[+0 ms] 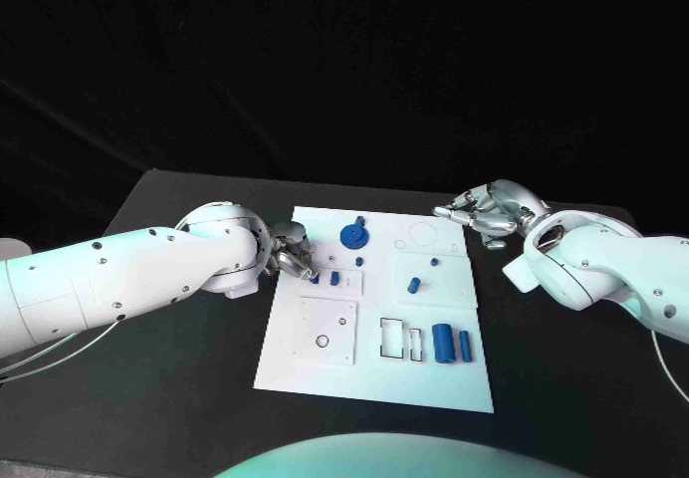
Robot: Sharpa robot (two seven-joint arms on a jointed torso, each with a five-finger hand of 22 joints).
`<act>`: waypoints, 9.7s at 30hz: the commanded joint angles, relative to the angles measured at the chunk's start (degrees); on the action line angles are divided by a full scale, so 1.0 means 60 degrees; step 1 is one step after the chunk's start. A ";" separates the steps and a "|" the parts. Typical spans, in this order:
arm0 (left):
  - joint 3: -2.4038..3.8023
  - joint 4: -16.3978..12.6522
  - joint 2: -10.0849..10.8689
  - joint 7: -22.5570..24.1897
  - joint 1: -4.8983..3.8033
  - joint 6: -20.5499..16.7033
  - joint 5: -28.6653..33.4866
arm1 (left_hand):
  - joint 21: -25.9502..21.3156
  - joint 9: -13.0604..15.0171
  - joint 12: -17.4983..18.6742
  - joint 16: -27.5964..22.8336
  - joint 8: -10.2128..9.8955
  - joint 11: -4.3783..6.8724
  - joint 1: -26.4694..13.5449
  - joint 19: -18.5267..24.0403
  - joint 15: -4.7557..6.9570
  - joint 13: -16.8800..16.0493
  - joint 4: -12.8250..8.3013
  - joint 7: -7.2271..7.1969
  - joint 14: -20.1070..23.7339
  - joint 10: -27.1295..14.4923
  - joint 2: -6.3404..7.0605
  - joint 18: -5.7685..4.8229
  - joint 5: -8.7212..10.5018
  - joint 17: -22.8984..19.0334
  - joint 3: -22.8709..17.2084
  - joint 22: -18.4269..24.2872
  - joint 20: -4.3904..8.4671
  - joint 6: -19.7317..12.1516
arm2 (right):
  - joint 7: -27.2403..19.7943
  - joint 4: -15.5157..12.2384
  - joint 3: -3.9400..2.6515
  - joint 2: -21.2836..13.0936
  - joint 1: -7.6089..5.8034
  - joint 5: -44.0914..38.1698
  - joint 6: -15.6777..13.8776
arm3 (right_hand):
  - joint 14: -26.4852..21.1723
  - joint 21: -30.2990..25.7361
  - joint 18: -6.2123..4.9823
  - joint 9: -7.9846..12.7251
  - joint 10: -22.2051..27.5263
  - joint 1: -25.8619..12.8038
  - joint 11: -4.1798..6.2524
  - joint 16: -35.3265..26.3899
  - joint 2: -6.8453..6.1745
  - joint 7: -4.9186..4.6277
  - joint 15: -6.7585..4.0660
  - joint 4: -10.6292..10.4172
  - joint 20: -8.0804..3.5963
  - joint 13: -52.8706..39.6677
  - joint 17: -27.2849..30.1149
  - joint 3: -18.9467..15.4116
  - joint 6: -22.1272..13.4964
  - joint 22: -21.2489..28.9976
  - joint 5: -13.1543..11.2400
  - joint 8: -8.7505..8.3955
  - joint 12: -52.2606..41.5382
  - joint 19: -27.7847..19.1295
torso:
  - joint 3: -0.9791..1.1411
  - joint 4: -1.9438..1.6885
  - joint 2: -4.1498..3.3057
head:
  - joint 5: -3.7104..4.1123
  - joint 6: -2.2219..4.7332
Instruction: Assemble the parts on the task board
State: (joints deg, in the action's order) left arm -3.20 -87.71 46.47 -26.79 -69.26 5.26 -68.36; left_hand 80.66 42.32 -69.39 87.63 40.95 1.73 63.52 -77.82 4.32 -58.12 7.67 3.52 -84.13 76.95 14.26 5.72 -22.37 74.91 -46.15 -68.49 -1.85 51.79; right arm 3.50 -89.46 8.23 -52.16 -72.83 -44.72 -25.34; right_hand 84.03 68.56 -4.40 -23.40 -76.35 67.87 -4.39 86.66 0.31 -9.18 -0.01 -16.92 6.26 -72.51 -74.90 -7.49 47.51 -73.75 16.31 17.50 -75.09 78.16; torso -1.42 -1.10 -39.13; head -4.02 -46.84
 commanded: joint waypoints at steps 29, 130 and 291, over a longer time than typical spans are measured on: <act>-0.0040 0.0134 -0.0036 -0.0067 0.0047 -0.0024 0.0278 | -0.0077 0.0221 0.0059 0.0024 -0.0381 0.0083 -0.0508 -0.0073 0.0151 -0.0124 0.0502 -0.0305 -0.0789 0.0068 0.0035 -0.0195 0.0217 0.1839 0.1331 0.0043 0.0102 0.0396 | -0.0032 -0.0009 -0.0001 -0.0007 0.0004 -0.0039 0.0079 | 0.0639 -0.0036 -0.0149 0.0016 0.0031 -0.0037 0.0017 -0.0057 0.0064 0.0032 0.0020 0.0018 -0.0012 0.0003 -0.0996 -0.0054 -0.0030 -0.0009 0.0062 0.0044 -0.0019 -0.0057 | -0.0003 0.0001 -0.0006 | 0.0015 -0.0015; -0.0076 0.1847 -0.2163 0.4173 0.0066 -0.1351 -0.4254 | -0.3659 -0.3957 0.5874 -0.2605 -0.3128 -0.1388 0.3830 0.3818 -0.1173 0.7807 0.0760 0.0840 0.3883 -0.4918 -0.0036 0.0807 0.0627 -0.5860 0.3756 0.5128 -0.1079 -0.0991 | -0.0164 0.0069 0.0000 0.0076 0.0056 -0.0158 -0.0008 | 0.0595 -0.0272 -0.0196 0.0035 0.0169 0.0078 0.0017 -0.0145 0.0195 0.0031 0.0018 0.0028 -0.0016 0.0181 -0.0818 -0.0171 -0.0064 0.0133 0.0070 0.0074 0.0130 -0.0164 | 0.0000 0.0005 -0.0006 | 0.0220 0.0155; 0.0016 0.1786 -0.1051 0.5144 0.0128 -0.1611 -0.3422 | -0.1317 -0.4234 0.6899 -0.1345 -0.3756 -0.1143 0.3338 0.2456 -0.0903 0.8362 -0.0978 0.0891 0.1900 -0.3046 -0.0430 0.0405 0.0806 -0.4469 0.1964 0.2349 -0.0888 0.0523 | -0.0184 0.0073 -0.0001 0.0072 0.0078 -0.0312 -0.0062 | 0.0600 -0.0265 -0.0187 0.0041 0.0116 0.0120 0.0034 -0.0155 0.0334 0.0048 0.0003 0.0024 -0.0027 0.0157 -0.0824 -0.0298 -0.0036 0.0098 0.0065 0.0128 0.0099 -0.0130 | -0.0001 0.0012 -0.0010 | 0.0202 0.0036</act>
State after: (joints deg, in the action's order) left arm -3.11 -77.03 40.36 3.37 -68.49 -5.80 -89.36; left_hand 72.95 16.86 -28.22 79.87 18.59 -5.11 83.88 -63.37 -1.14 -7.87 2.11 8.79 -72.79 58.40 11.87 8.83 -17.26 48.19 -34.46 -54.46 -7.27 54.58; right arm 2.78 -88.98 8.23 -51.74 -72.39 -46.07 -25.73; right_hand 84.03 67.23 -4.40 -23.24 -75.44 68.48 -4.31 85.99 1.81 -9.18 -0.01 -16.77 6.05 -71.51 -74.95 -8.91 47.51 -73.11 16.53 17.95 -74.49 77.55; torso -1.38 -1.08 -39.14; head -2.82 -46.61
